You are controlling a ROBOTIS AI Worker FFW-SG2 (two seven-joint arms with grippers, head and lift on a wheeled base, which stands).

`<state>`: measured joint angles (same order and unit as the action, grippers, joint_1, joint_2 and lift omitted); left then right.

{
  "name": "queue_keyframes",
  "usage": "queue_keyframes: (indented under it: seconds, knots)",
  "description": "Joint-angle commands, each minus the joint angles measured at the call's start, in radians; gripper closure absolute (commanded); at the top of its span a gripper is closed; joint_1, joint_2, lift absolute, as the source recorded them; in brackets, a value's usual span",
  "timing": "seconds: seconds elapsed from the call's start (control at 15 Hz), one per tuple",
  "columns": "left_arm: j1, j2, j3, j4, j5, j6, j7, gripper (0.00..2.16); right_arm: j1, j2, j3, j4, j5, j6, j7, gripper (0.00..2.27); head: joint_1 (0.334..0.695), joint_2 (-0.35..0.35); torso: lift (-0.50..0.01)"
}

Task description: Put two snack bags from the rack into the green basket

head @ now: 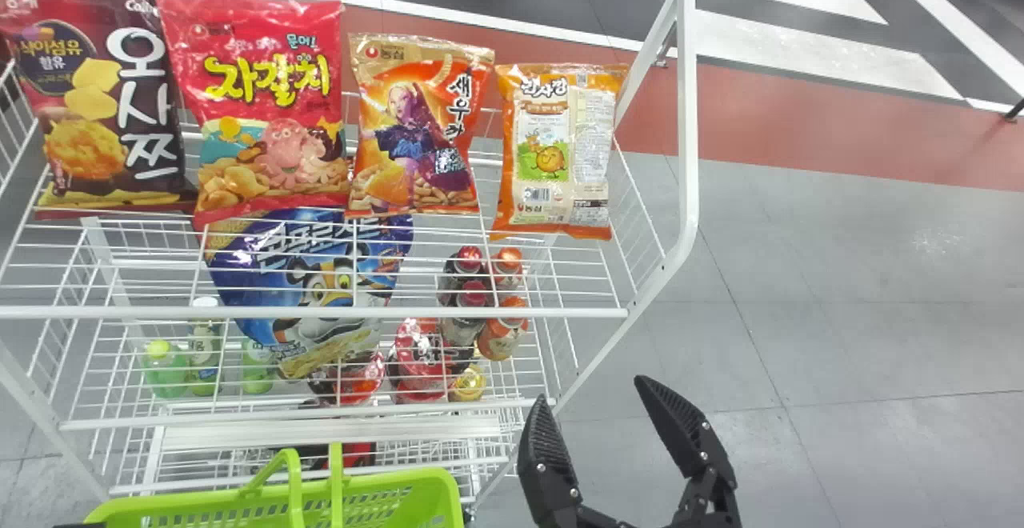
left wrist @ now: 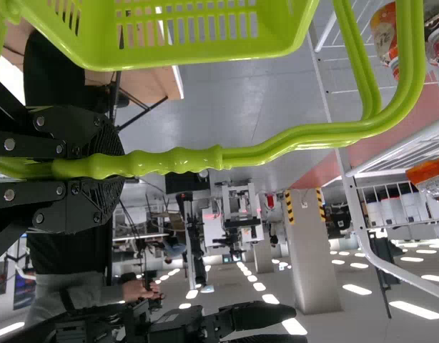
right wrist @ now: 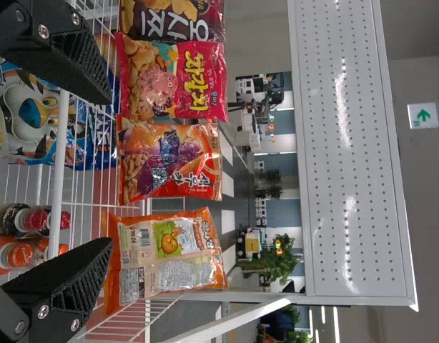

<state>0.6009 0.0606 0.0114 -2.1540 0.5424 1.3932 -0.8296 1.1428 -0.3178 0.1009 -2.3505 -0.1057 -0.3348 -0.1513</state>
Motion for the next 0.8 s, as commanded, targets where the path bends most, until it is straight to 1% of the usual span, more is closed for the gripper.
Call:
queue_keyframes:
  seconds: [0.0, 0.13, 0.4, 0.6, 0.73]
  knots:
    - [0.008, -0.001, 0.005, -0.003, 0.016, 0.002, 0.0, 2.12, 0.0, -0.001, 0.002, 0.0, 0.001, -0.003, -0.001, 0.13, 0.695, -0.35, -0.007]
    - [0.01, -0.002, 0.009, -0.007, 0.031, 0.027, 0.023, 2.11, 0.002, -0.003, 0.003, -0.003, 0.001, -0.003, -0.001, 0.13, 0.695, -0.35, -0.007]
    - [0.02, -0.002, 0.009, -0.021, 0.034, 0.027, 0.04, 2.11, 0.005, -0.006, 0.006, -0.009, 0.001, -0.003, 0.001, 0.13, 0.695, -0.35, -0.007]
    - [0.031, -0.001, 0.01, -0.027, 0.036, 0.03, 0.038, 2.11, 0.003, -0.012, 0.011, -0.003, 0.003, -0.003, 0.001, 0.13, 0.695, -0.35, -0.007]
    - [0.039, -0.001, 0.009, -0.038, 0.036, 0.03, 0.038, 2.11, -0.035, -0.014, 0.025, 0.017, 0.004, -0.006, 0.002, 0.13, 0.695, -0.35, -0.007]
